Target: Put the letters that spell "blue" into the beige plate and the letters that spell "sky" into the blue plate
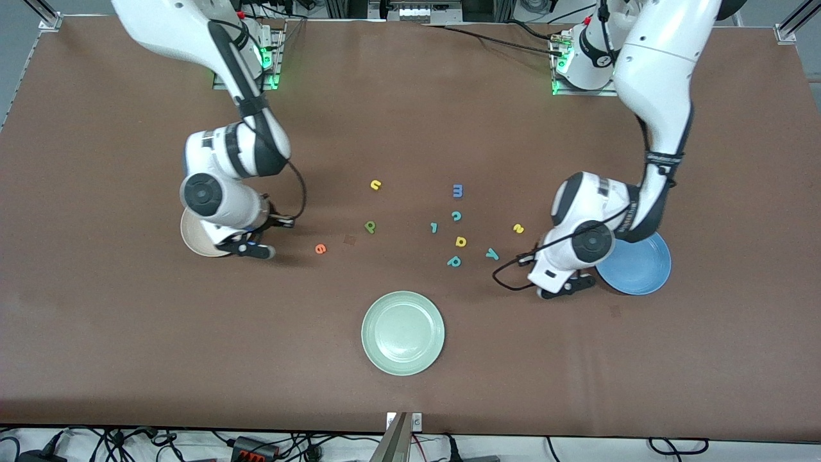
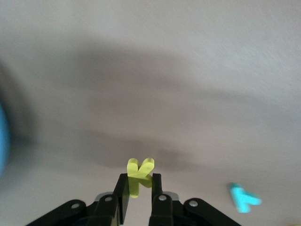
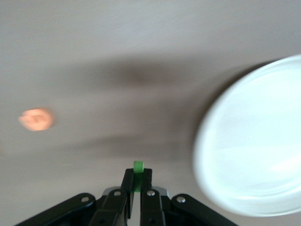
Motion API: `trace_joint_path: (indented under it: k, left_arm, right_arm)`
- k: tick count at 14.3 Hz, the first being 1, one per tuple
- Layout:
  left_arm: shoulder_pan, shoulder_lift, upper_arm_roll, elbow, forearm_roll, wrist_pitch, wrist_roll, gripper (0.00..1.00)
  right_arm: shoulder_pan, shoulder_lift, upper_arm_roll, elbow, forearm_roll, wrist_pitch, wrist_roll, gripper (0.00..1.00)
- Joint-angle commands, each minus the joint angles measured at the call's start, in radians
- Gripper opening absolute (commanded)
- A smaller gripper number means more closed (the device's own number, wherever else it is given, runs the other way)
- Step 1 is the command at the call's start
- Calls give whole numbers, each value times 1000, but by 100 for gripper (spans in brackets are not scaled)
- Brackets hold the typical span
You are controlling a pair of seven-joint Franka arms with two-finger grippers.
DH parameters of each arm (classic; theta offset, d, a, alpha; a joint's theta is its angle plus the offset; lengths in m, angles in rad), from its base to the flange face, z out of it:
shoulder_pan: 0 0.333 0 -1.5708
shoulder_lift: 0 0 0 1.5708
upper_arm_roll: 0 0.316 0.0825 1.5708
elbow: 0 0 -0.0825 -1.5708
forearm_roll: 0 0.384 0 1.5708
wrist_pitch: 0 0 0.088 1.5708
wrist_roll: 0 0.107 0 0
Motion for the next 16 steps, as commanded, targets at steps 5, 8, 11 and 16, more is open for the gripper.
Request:
trace_joint_path:
  k: [5, 8, 11, 16]
  left_arm:
    - [224, -67, -5, -26, 149, -67, 416, 4]
    - [276, -62, -5, -48, 149, -58, 508, 5]
    - [289, -42, -8, -90, 149, -14, 508, 7]
    - [269, -42, -25, -82, 149, -20, 499, 100]
  right_arm:
    - [-9, 0, -177, -38, -20, -141, -270, 0]
    - [-33, 59, -177, -39, -22, -104, -309, 1]
    - [-50, 69, -177, -23, -14, -112, -297, 100]
    - [-12, 70, -110, 222, 22, -253, -303, 100]
